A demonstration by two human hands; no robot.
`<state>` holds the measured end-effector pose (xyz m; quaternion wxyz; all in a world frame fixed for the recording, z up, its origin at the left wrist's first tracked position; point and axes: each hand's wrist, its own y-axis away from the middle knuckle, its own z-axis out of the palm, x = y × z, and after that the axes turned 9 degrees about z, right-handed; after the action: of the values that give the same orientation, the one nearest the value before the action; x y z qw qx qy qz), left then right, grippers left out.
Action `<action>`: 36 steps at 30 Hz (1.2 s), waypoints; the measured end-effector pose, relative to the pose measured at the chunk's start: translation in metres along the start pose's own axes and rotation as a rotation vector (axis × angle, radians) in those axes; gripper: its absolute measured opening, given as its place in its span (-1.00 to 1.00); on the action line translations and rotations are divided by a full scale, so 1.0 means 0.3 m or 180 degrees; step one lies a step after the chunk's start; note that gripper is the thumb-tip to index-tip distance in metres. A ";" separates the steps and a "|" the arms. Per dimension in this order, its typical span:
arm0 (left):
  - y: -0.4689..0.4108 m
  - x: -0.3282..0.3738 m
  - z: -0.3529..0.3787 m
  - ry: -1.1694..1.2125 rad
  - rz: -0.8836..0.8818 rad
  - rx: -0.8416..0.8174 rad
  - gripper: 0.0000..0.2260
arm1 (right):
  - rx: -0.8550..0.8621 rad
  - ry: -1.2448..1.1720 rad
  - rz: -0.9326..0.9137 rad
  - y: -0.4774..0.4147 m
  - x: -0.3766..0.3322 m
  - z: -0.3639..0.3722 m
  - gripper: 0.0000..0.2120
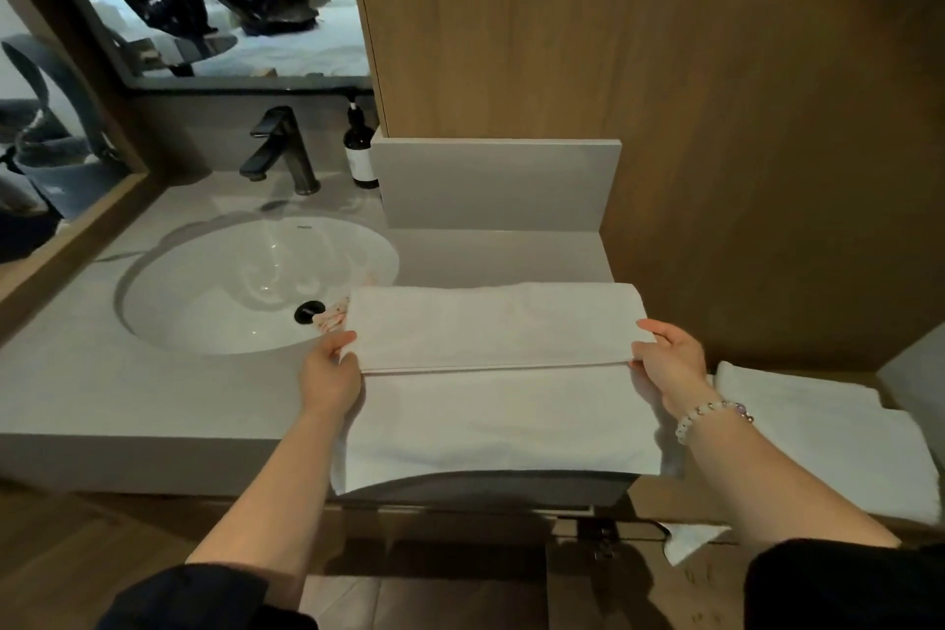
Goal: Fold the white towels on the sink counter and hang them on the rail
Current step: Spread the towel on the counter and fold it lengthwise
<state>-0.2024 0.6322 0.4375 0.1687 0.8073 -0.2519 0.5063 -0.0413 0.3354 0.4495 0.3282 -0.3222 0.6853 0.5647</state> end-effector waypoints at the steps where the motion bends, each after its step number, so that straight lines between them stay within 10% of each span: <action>1: 0.006 0.000 0.001 -0.0039 0.0011 0.0005 -0.70 | 0.0015 0.0050 -0.0025 -0.001 0.004 -0.001 -0.68; 23: 0.044 -0.016 -0.005 -0.0913 0.0555 -0.0257 -0.71 | -0.0253 0.0477 -0.0123 -0.013 0.008 -0.005 -0.50; 32: 0.037 0.014 0.001 -0.1630 0.0263 -0.0217 -0.69 | 0.0463 0.2362 -0.1232 0.012 0.041 0.018 -0.50; 36: 0.037 0.107 0.047 -0.2446 0.1089 -0.0043 -0.59 | 0.0810 0.2954 -0.1865 0.050 0.025 0.055 -0.55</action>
<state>-0.1869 0.6083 0.4605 -0.0187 0.8828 -0.4302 0.1875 -0.0564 0.3533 0.4493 0.1717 -0.6715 0.7024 0.1620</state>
